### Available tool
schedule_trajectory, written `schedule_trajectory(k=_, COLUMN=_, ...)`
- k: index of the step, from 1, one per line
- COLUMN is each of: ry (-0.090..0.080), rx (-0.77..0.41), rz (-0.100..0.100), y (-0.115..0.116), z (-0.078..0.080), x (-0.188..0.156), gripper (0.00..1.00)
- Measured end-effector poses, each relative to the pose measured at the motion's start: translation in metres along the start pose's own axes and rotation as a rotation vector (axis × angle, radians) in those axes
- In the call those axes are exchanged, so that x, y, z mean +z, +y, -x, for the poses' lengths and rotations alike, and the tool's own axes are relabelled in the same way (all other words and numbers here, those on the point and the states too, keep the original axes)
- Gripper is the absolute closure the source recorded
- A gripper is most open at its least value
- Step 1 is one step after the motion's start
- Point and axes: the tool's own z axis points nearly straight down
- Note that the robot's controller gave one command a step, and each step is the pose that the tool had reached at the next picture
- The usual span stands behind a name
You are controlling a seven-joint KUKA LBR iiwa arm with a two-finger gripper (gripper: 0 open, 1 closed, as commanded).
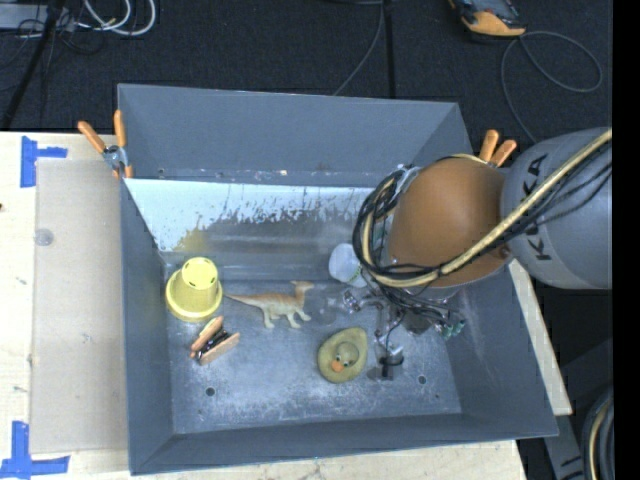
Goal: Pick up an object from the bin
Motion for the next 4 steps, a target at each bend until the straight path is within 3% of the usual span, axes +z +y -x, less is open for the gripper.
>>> schedule_trajectory(k=1, ry=-0.001, rx=-0.028, rz=-0.004, y=-0.023, z=-0.006, x=-0.009, gripper=0.0)
schedule_trajectory(k=2, ry=0.004, rx=0.257, rz=0.001, y=-0.009, z=0.003, x=0.006, gripper=0.0)
schedule_trajectory(k=3, ry=0.004, rx=0.256, rz=0.0, y=-0.006, z=0.009, x=0.015, gripper=0.0)
schedule_trajectory(k=4, ry=0.011, rx=-0.11, rz=0.004, y=-0.012, z=0.025, x=0.07, gripper=1.0)
